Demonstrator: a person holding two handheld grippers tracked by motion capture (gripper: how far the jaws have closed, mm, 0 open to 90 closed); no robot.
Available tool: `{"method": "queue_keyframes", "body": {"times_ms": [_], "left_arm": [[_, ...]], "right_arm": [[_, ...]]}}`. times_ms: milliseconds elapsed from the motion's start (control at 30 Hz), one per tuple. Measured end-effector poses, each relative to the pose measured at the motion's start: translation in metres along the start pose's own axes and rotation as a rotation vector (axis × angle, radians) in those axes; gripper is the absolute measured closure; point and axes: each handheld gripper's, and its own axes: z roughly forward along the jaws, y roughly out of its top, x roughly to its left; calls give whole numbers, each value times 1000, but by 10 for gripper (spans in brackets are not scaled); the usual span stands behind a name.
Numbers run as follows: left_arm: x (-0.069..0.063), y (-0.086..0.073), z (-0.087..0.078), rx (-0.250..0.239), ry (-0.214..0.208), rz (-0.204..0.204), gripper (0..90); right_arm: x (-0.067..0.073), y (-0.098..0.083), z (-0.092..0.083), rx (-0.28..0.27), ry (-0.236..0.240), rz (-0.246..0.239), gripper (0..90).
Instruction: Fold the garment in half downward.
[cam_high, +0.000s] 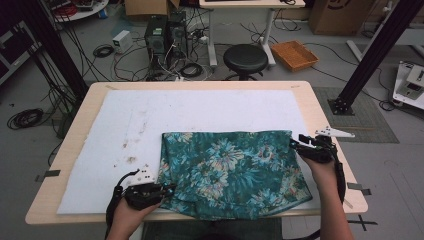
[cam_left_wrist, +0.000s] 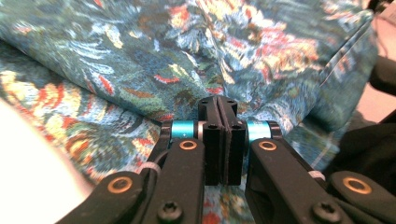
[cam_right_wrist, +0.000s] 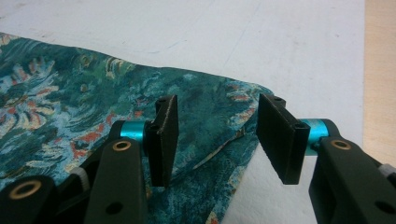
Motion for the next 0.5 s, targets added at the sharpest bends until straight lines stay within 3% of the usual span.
{"method": "queue_keyframes", "body": {"times_ms": [167,200,333,500], "left_arm": [[0,-6,0,22,11,1,878],[0,-6,0,21,17,-3,845],[3,-4,-3,-25,46,-22,577],[9,3,-5,-69,81,-34,430]], "right_arm": [[0,-1,0,3,1,1,498],[0,-2,0,4,1,2,494],[-1,-4,0,4,0,5,468],[-4,-5,-4,-18,8,-3,408]]}}
